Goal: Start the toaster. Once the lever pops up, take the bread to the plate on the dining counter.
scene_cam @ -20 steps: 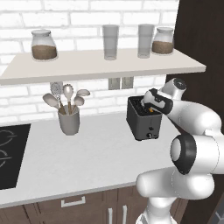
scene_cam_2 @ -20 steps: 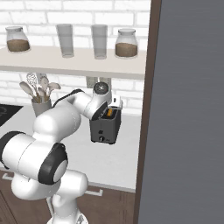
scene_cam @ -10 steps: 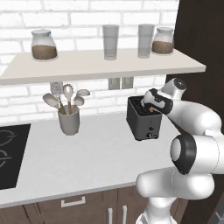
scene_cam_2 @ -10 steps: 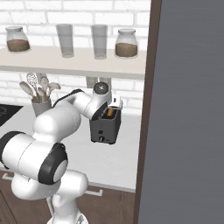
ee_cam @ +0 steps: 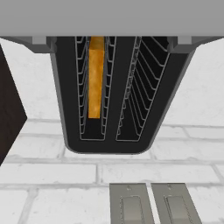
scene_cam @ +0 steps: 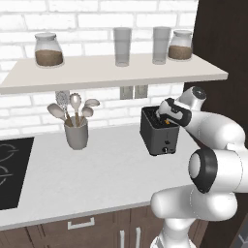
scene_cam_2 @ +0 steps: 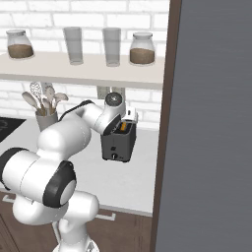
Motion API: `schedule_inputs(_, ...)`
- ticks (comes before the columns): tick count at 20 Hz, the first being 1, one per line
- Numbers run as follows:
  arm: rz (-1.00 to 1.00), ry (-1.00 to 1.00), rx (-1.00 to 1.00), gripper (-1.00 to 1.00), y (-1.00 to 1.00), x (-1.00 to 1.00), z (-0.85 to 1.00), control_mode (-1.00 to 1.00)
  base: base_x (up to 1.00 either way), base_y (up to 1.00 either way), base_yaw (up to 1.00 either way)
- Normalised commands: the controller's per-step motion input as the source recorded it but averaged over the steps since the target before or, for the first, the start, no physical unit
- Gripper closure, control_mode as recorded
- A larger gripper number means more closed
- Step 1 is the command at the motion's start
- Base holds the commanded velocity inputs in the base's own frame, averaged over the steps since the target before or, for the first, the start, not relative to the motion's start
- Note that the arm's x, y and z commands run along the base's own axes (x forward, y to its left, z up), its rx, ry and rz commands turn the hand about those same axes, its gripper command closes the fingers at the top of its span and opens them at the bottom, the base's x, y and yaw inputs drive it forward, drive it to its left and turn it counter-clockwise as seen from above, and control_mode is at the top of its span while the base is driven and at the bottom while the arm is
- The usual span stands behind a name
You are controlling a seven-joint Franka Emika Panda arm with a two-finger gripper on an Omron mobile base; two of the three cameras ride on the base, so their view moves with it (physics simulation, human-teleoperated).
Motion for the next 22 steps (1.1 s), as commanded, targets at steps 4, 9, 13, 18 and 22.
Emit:
schedule_inputs(4,0.00,0.00,0.00,-1.00,0.00,0.00,0.00,-1.00,0.00,0.00,0.00)
schedule_inputs(9,0.00,0.00,0.00,-1.00,0.00,0.00,0.00,-1.00,0.00,0.00,0.00)
schedule_inputs(13,0.00,0.00,0.00,-1.00,0.00,0.00,0.00,-1.00,0.00,0.00,0.00)
schedule_inputs(18,0.00,0.00,0.00,-1.00,0.00,0.00,0.00,-1.00,0.00,0.00,0.00)
schedule_inputs(22,0.00,0.00,0.00,-1.00,0.00,0.00,0.00,-1.00,0.00,0.00,0.00)
